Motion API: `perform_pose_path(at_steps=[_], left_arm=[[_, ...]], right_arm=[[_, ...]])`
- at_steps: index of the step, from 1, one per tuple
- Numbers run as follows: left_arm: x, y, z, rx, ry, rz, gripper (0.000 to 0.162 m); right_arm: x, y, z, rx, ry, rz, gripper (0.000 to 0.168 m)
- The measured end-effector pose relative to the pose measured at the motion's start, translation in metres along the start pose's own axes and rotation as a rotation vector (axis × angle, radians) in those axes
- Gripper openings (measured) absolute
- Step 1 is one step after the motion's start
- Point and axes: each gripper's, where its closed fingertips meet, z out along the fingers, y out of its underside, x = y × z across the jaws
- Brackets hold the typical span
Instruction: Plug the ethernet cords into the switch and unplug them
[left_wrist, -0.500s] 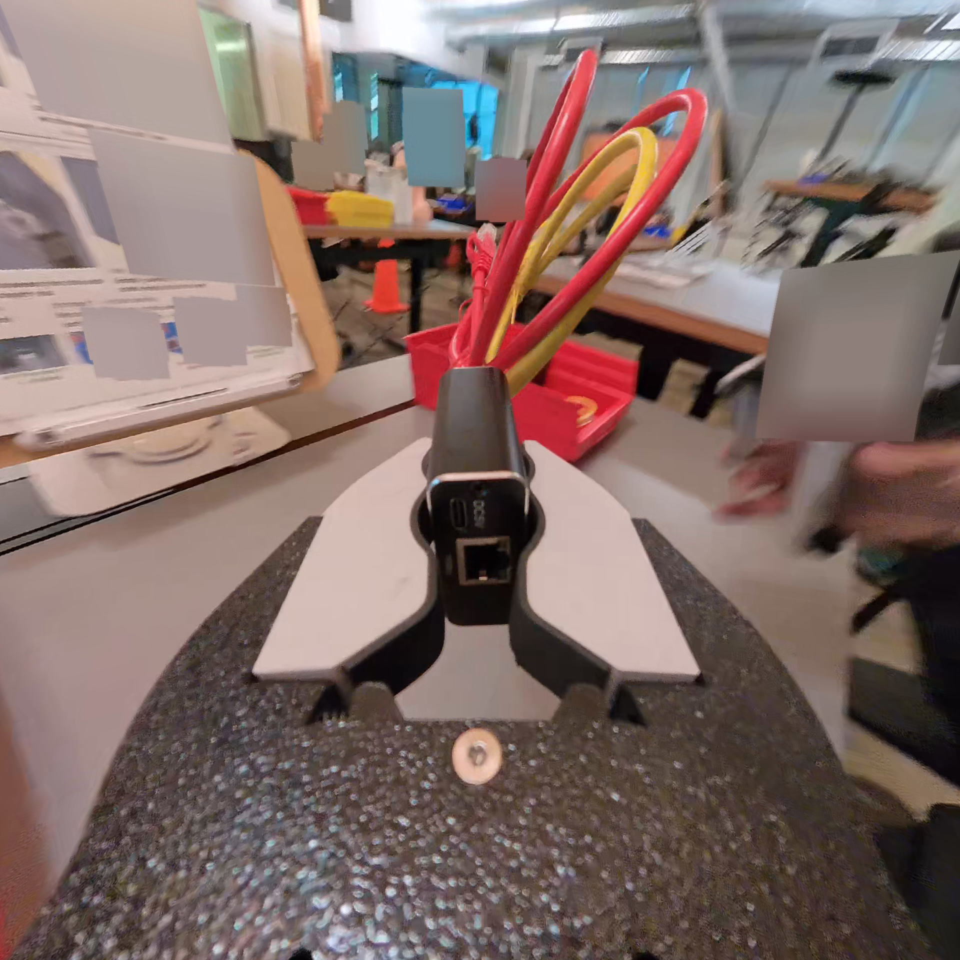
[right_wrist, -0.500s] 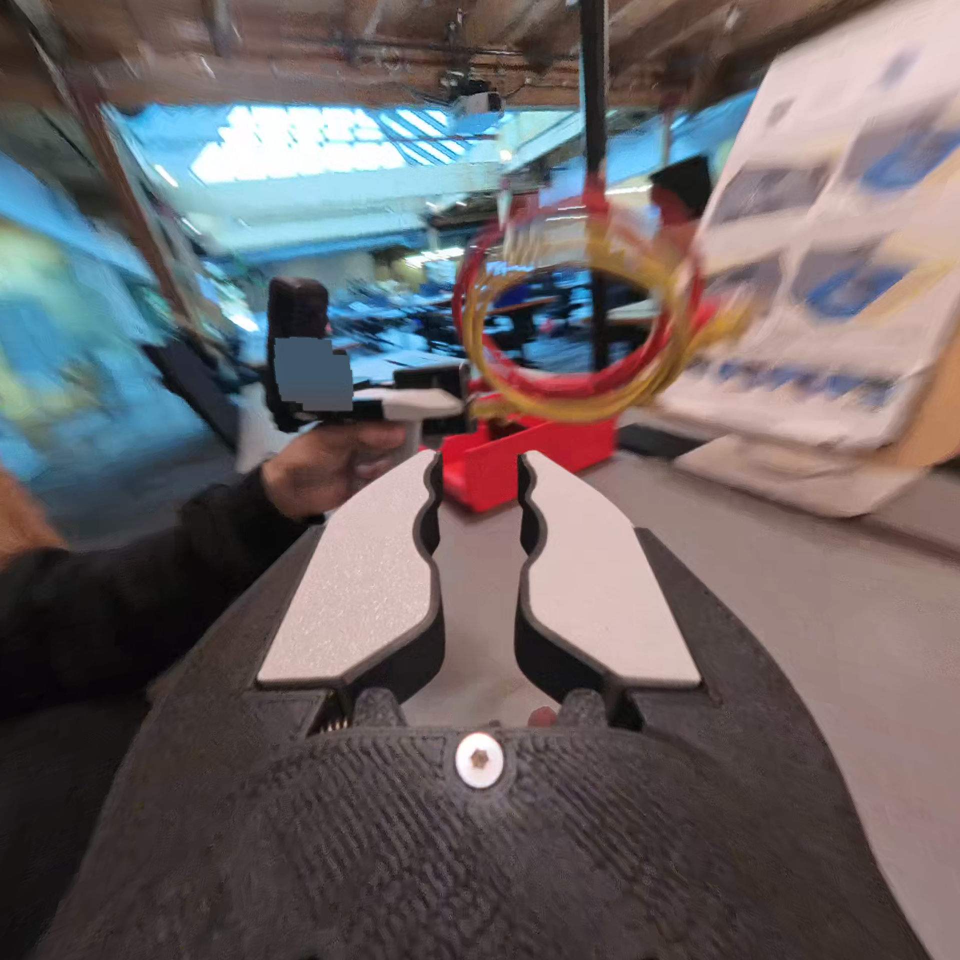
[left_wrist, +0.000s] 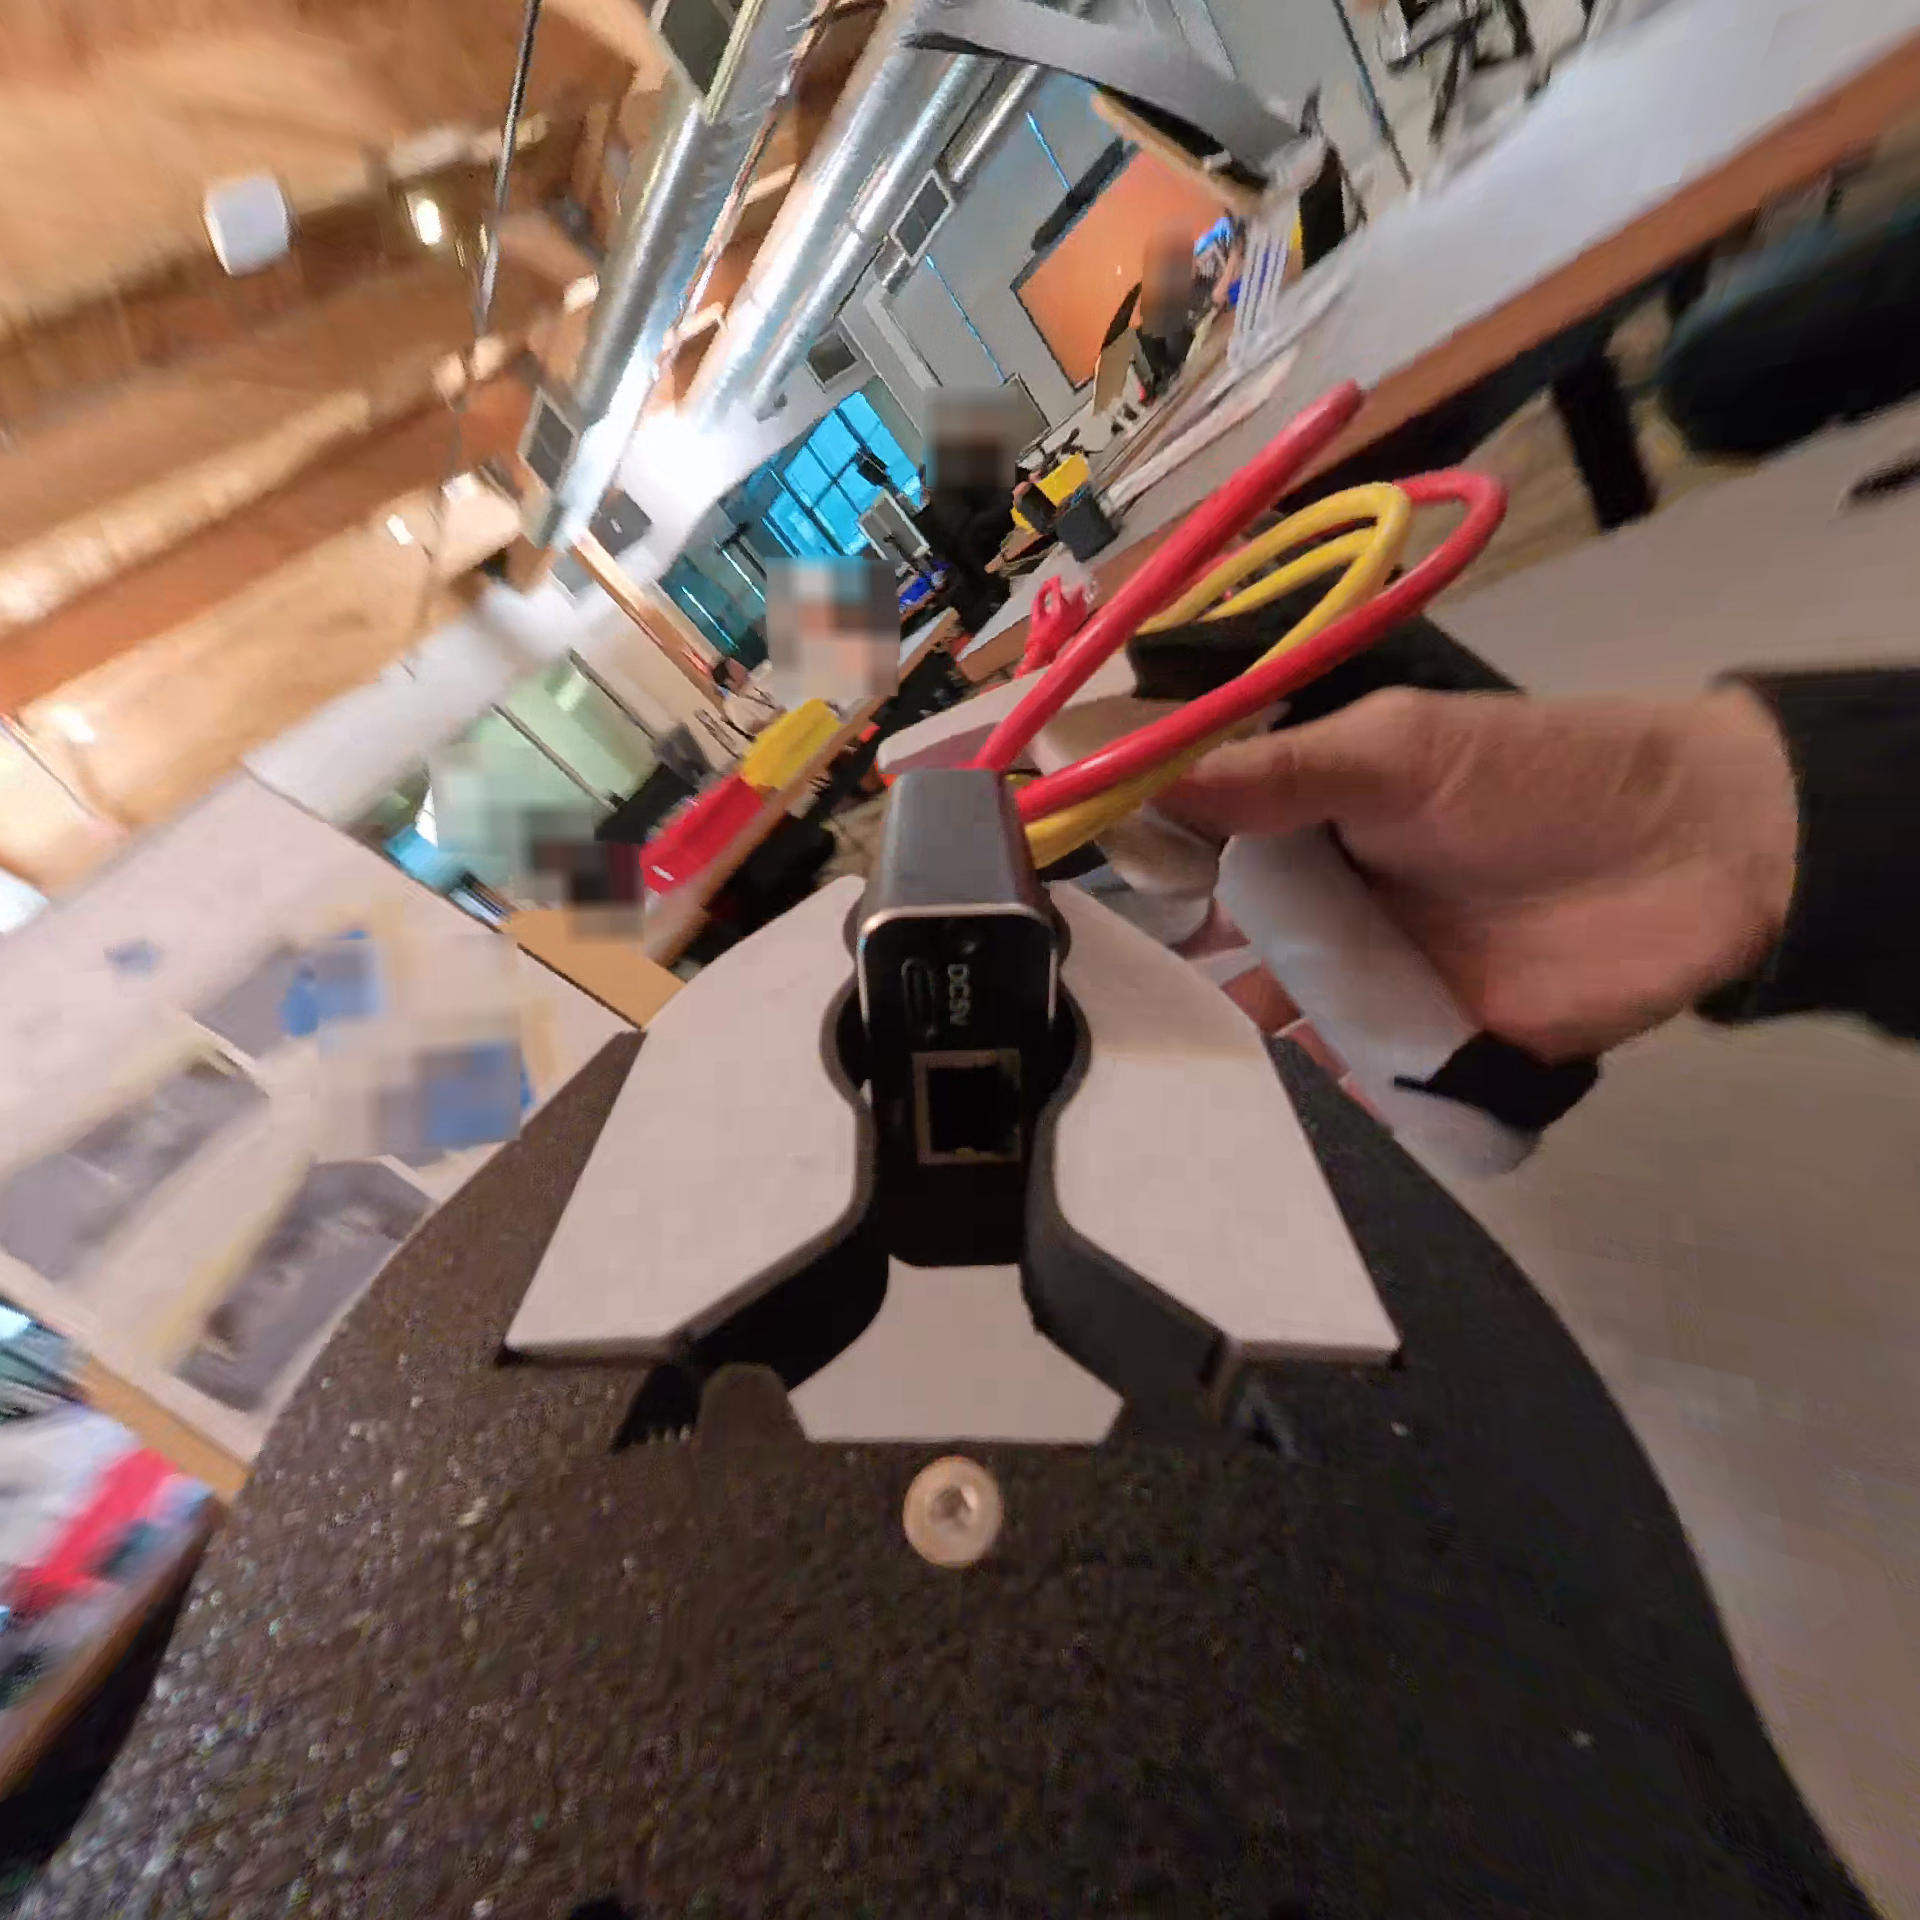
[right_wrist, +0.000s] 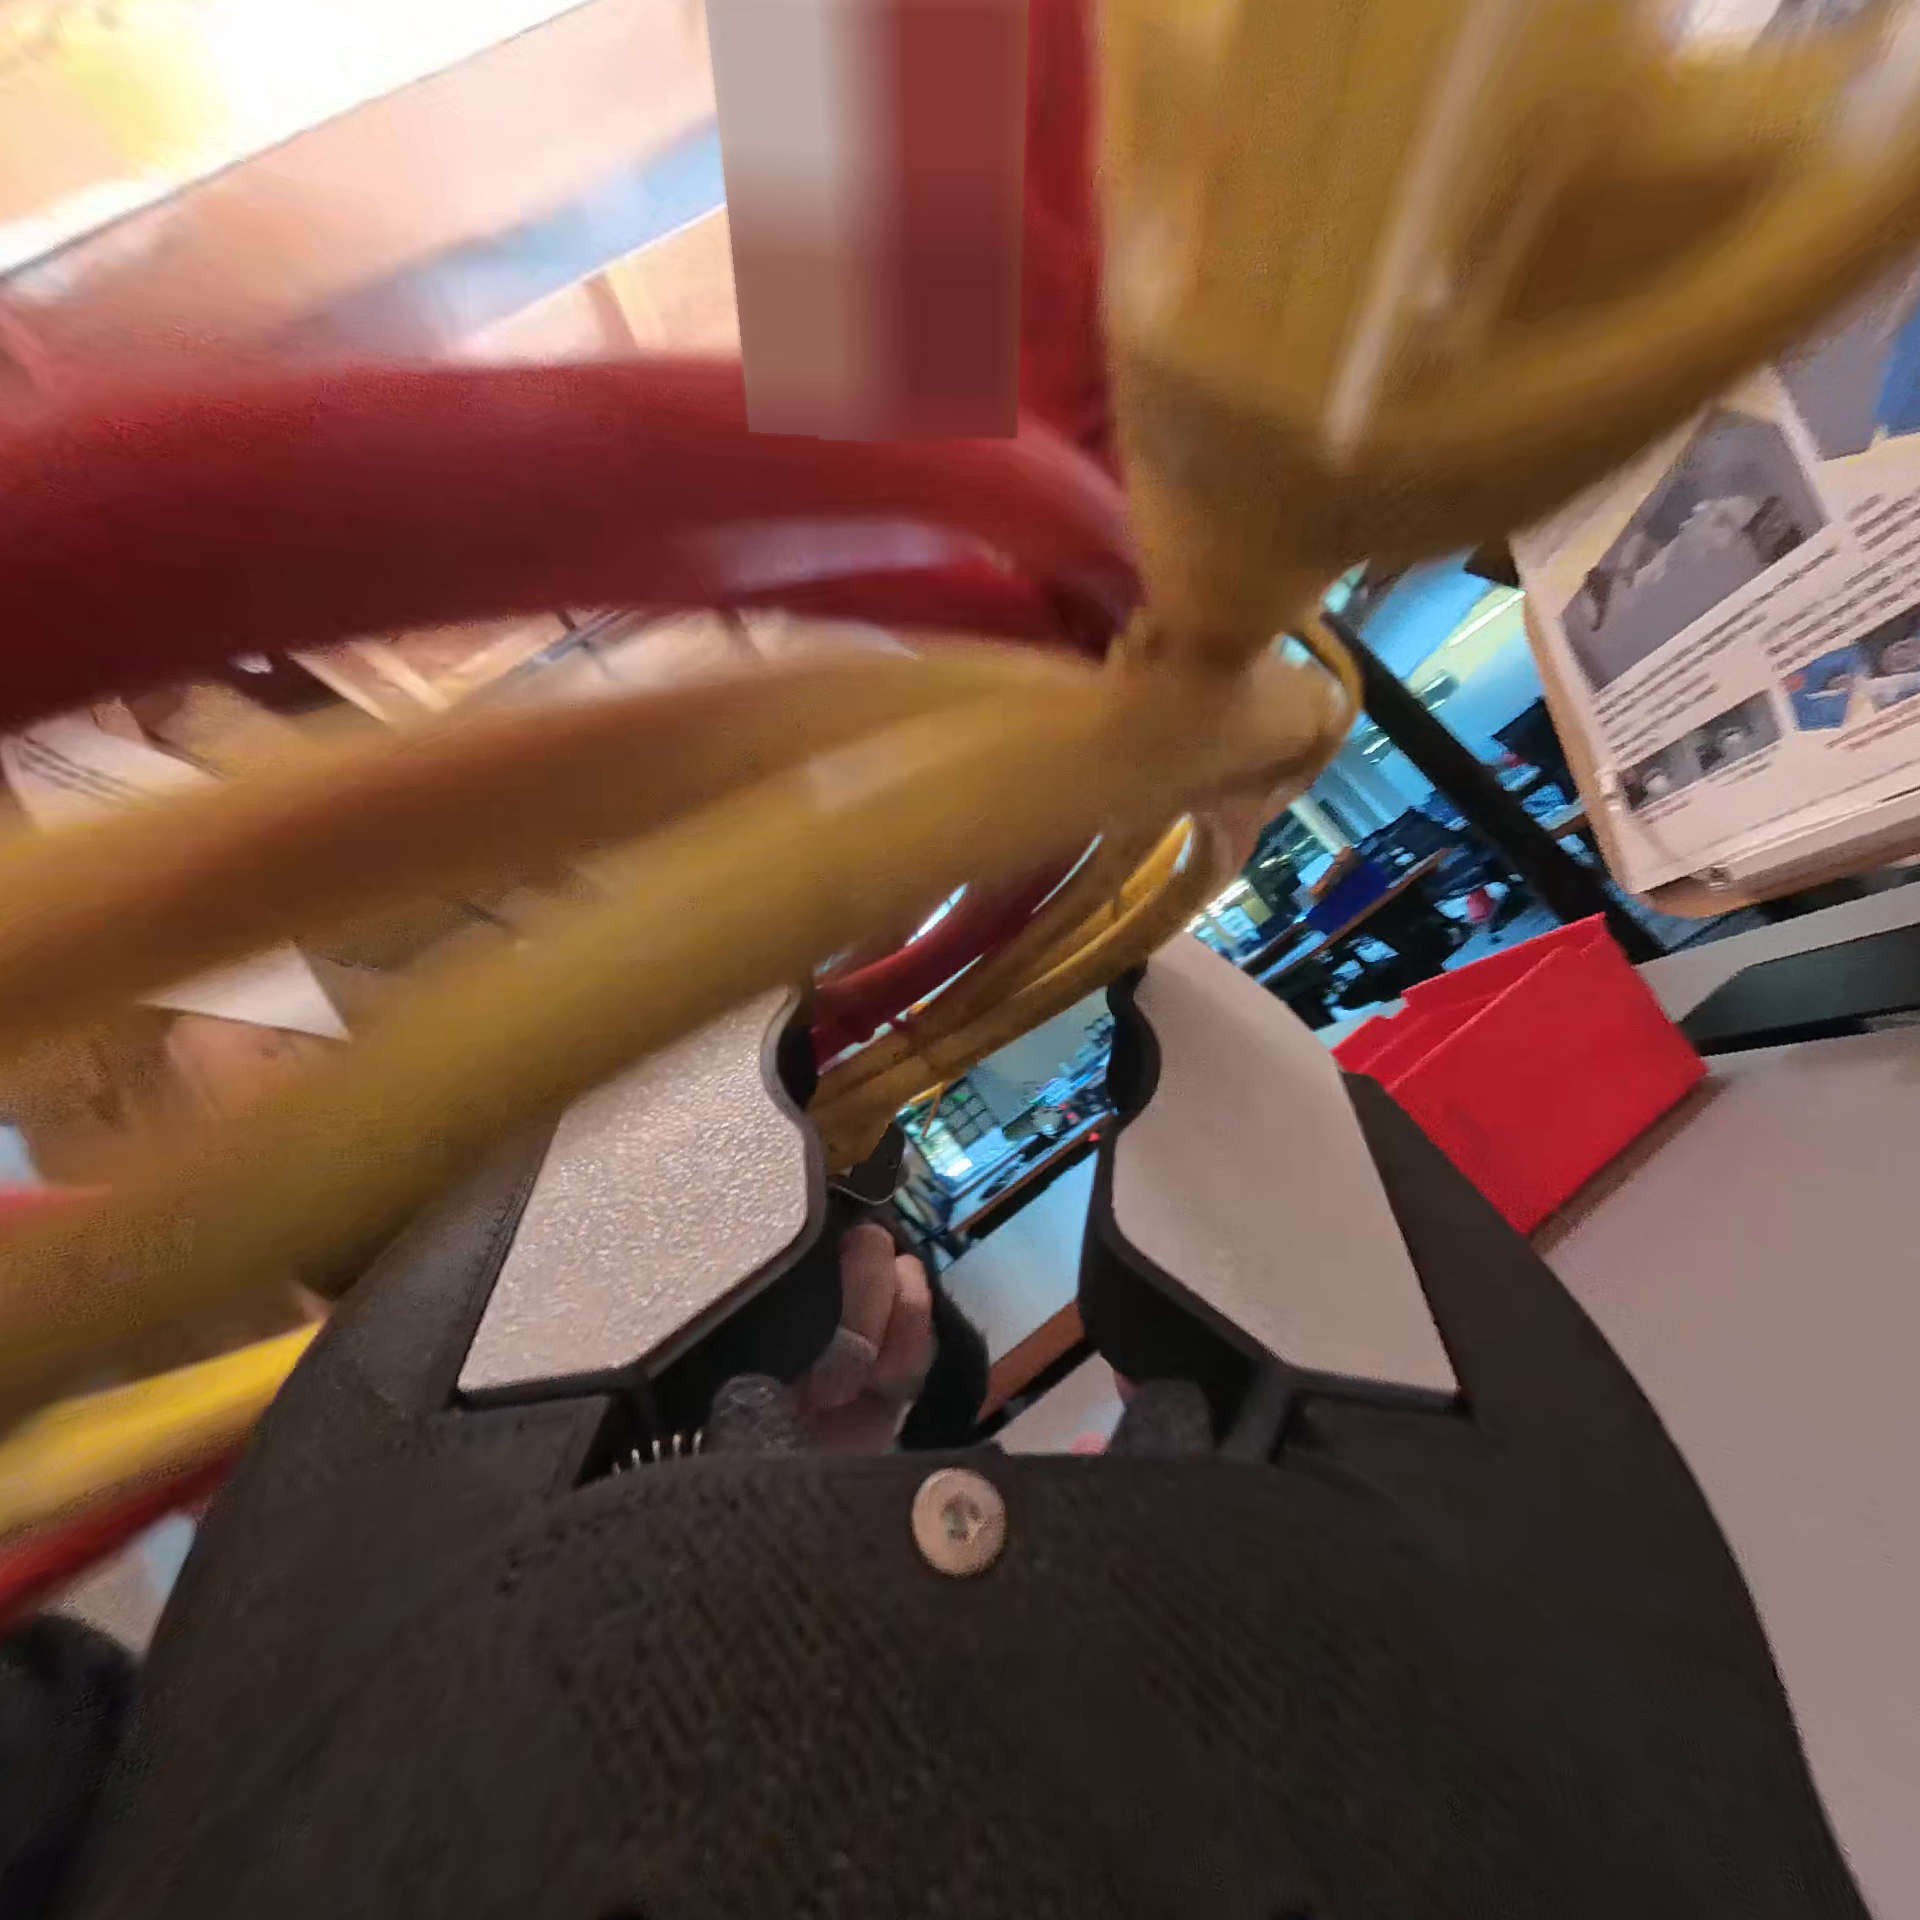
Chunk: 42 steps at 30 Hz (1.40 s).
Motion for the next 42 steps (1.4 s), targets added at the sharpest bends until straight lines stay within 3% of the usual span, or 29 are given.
perform_pose_path(at_steps=[3, 5, 7, 10, 13, 16, 21, 24, 28, 34, 37, 42], left_arm=[[0.010, -0.007, 0.001, -0.001, -0.006, 0.237, 0.026], [0.014, -0.008, 0.000, 0.007, 0.010, 0.264, 0.027], [0.017, -0.007, -0.001, 0.021, 0.048, 0.181, 0.030], [0.029, -0.012, -0.003, 0.065, 0.142, -0.005, 0.047], [0.041, -0.017, -0.007, 0.079, 0.263, -0.238, 0.076], [0.050, -0.006, -0.009, -0.036, 0.357, -0.447, 0.101], [0.068, 0.002, -0.017, -0.212, 0.445, -0.478, 0.098], [0.084, -0.002, -0.024, -0.251, 0.548, -0.433, 0.088], [0.093, 0.002, -0.024, -0.297, 0.601, -0.482, 0.087], [0.086, 0.009, -0.011, -0.308, 0.510, -0.595, 0.075], [0.082, 0.017, -0.002, -0.315, 0.395, -0.557, 0.090], [0.097, 0.027, 0.008, -0.355, 0.372, -0.552, 0.089]], right_arm=[[-0.012, -0.008, -0.006, 0.000, -0.077, 0.007, 0.040], [-0.022, -0.012, -0.011, -0.010, -0.129, -0.007, 0.031], [-0.033, -0.015, -0.013, -0.019, -0.181, -0.069, 0.026], [-0.055, -0.021, -0.016, 0.004, -0.270, -0.212, 0.024], [-0.068, -0.022, -0.021, -0.005, -0.355, -0.276, 0.024], [-0.081, -0.022, -0.030, -0.004, -0.457, -0.334, 0.023], [-0.090, -0.014, -0.038, -0.056, -0.538, -0.411, 0.023], [-0.096, -0.009, -0.046, -0.077, -0.619, -0.401, 0.023], [-0.096, -0.006, -0.045, -0.092, -0.634, -0.375, 0.023], [-0.091, 0.003, -0.039, -0.121, -0.591, -0.424, 0.023], [-0.085, 0.001, -0.036, -0.113, -0.551, -0.425, 0.023], [-0.085, 0.001, -0.036, -0.095, -0.563, -0.395, 0.022]])
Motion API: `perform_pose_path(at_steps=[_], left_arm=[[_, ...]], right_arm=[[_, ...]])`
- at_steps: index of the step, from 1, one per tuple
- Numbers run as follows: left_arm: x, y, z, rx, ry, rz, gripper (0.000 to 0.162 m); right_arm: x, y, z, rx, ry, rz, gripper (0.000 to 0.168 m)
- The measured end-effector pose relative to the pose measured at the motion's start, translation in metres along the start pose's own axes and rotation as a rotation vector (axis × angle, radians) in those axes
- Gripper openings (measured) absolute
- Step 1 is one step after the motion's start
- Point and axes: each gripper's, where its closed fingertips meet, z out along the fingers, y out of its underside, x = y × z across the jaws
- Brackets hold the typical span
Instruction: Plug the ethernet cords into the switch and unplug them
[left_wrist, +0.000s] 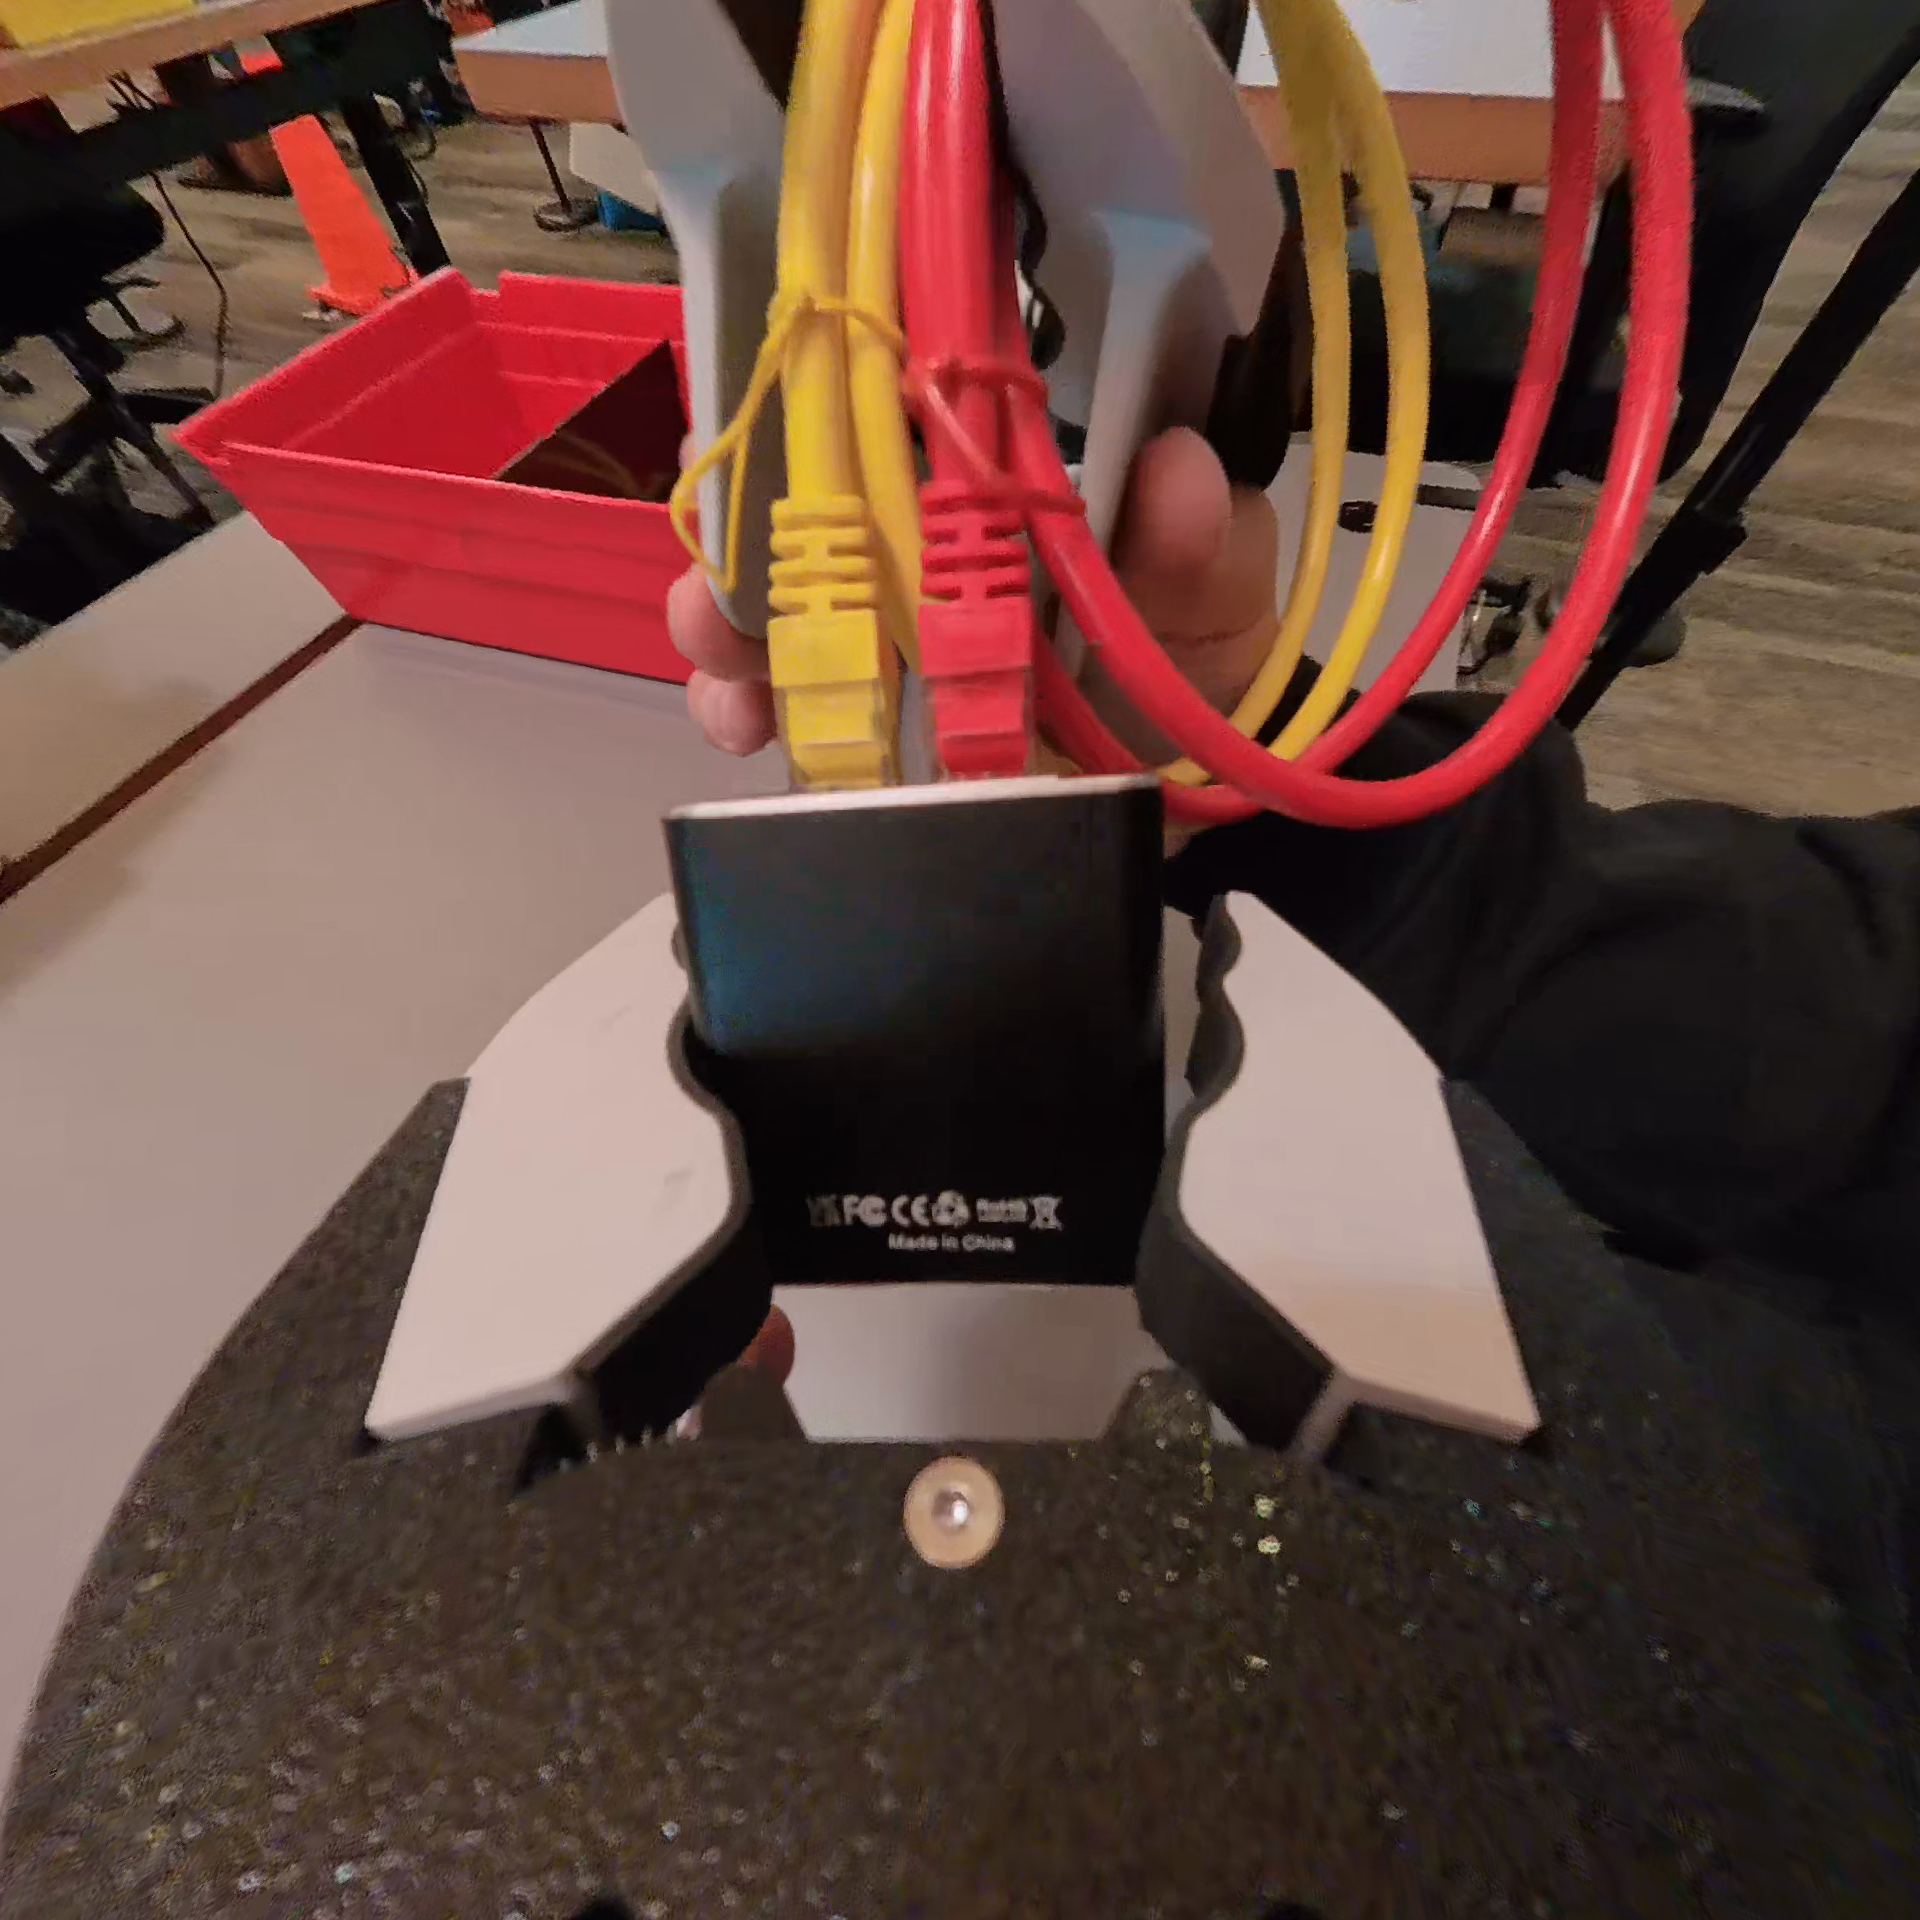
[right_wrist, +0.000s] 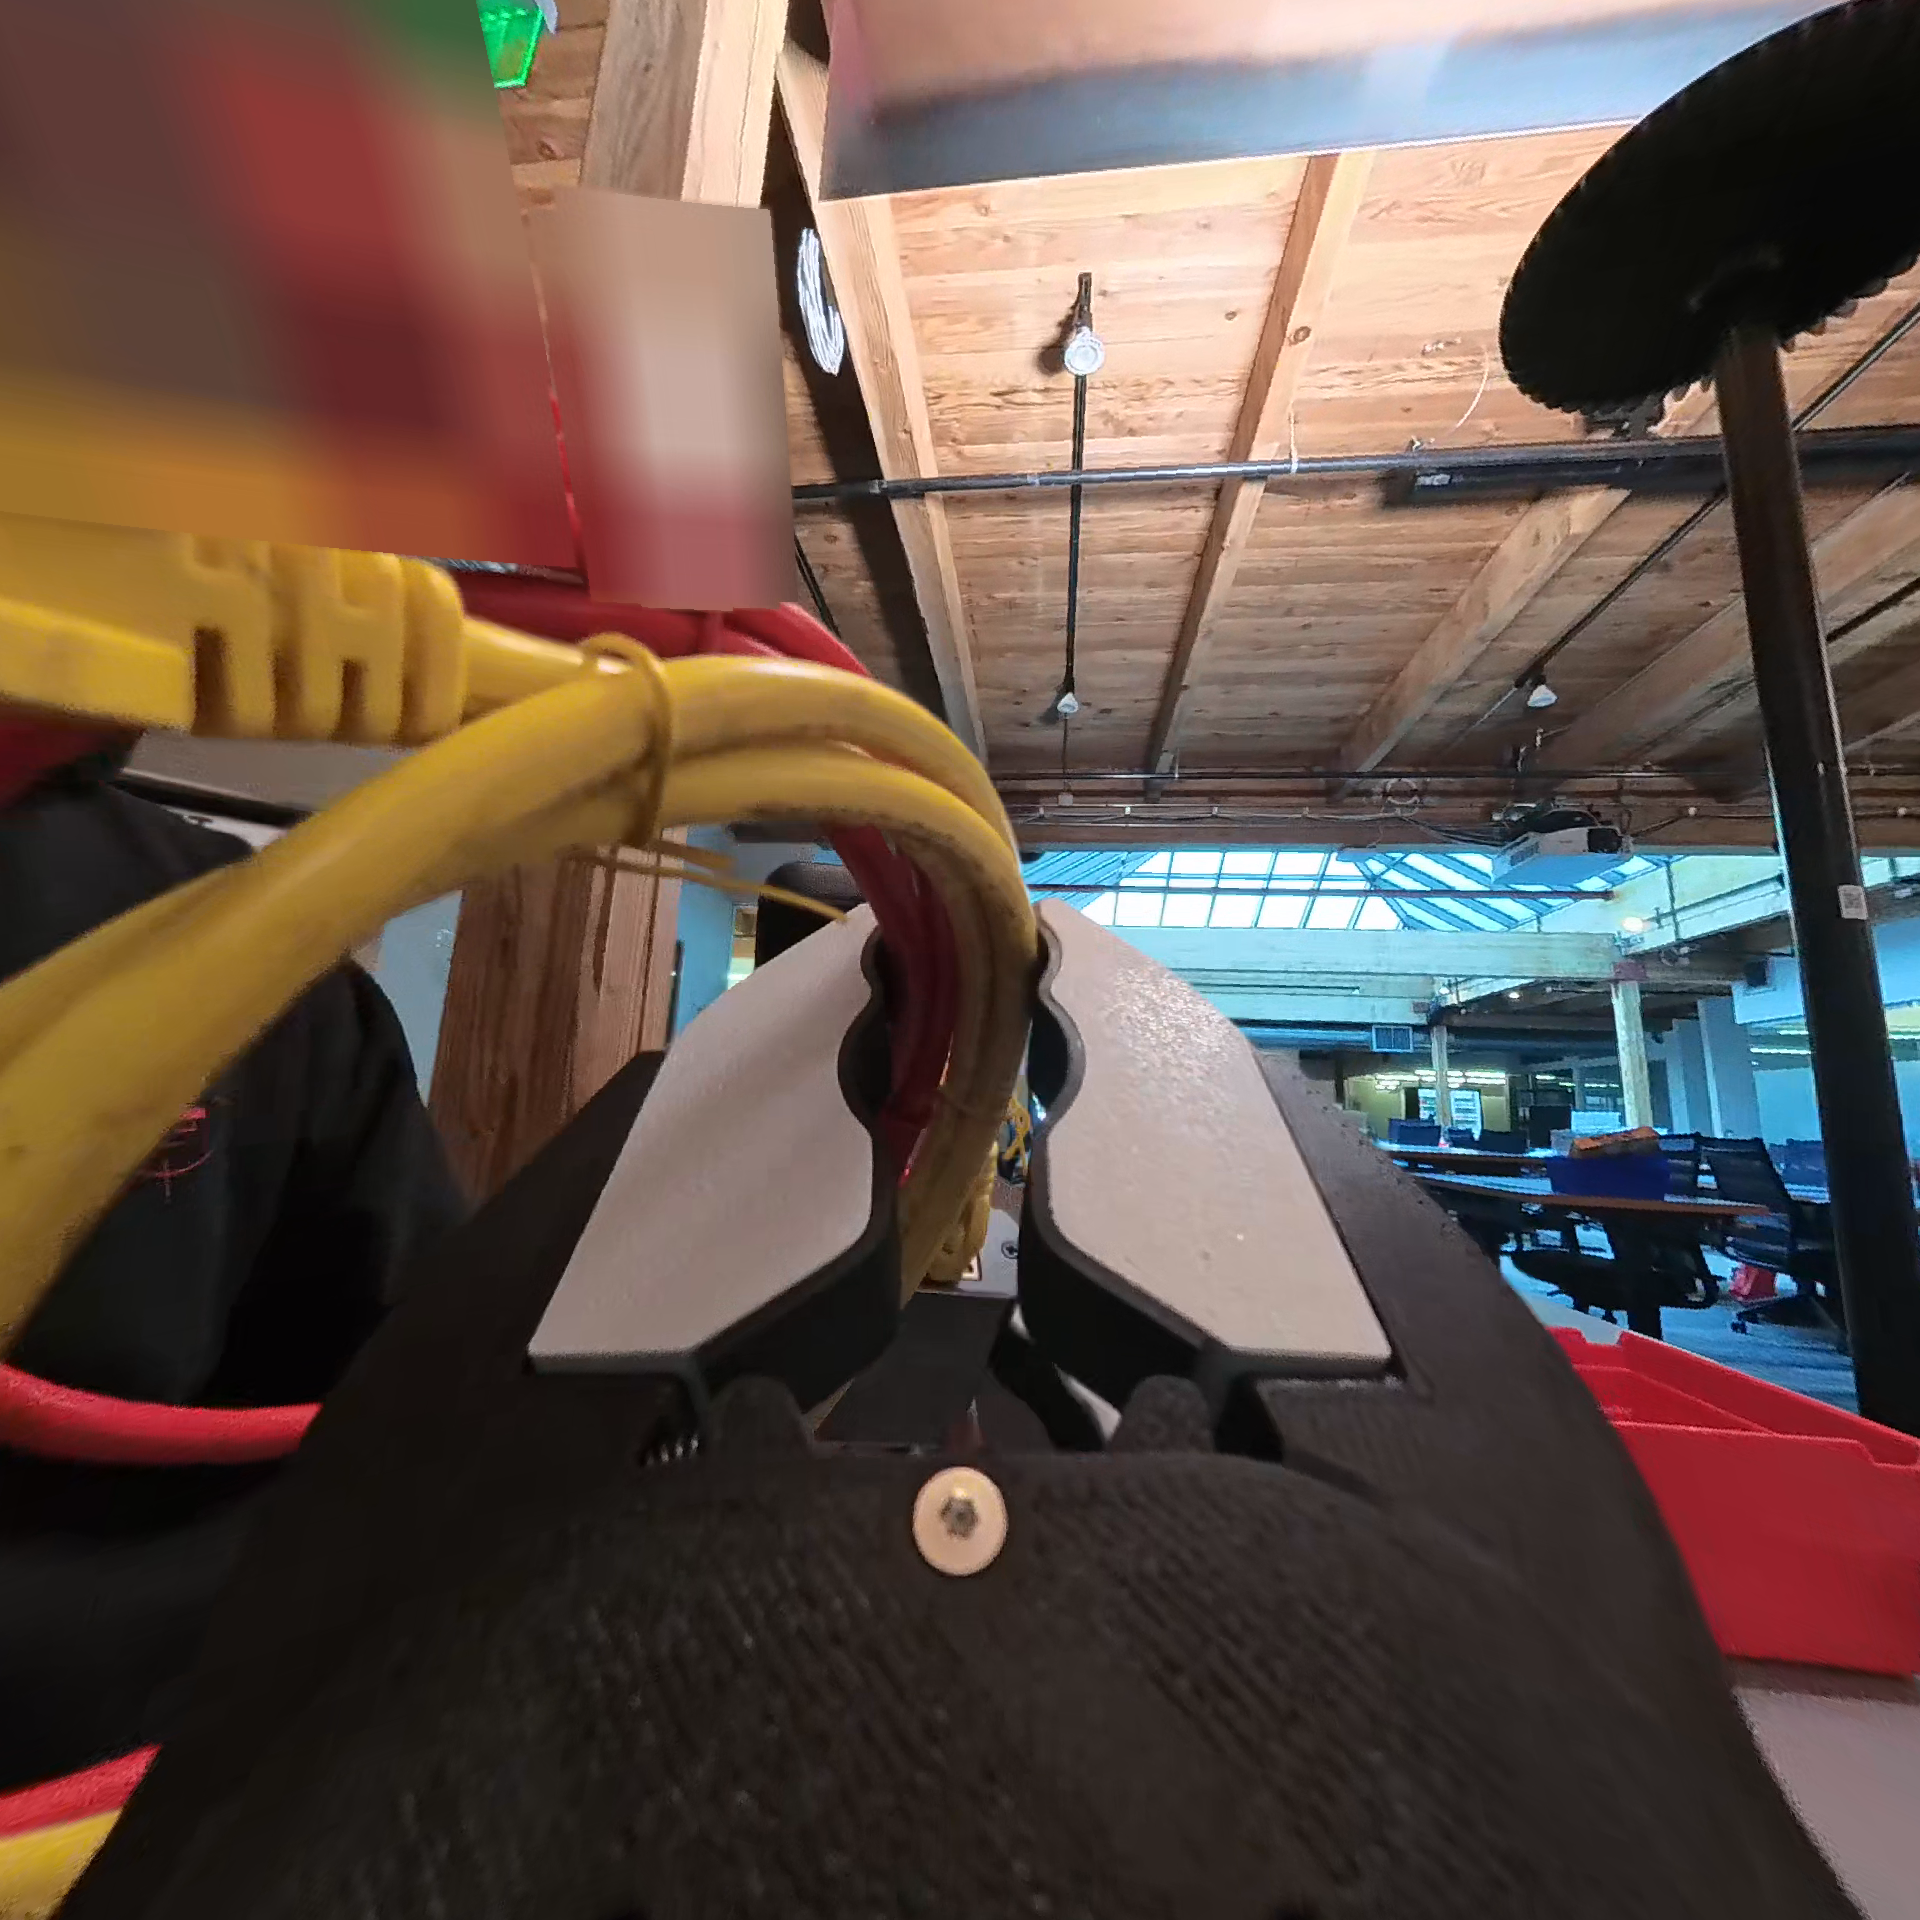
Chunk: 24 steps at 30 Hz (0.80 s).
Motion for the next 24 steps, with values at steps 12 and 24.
perform_pose_path(at_steps=[12, 24], left_arm=[[-0.014, 0.008, 0.026, -0.005, -0.099, 0.031, 0.083], [0.003, 0.032, 0.039, -0.092, 0.104, -0.046, 0.094]], right_arm=[[0.011, 0.020, -0.008, -0.167, 0.060, 0.020, 0.022], [0.006, 0.026, -0.008, -0.150, -0.007, 0.115, 0.021]])
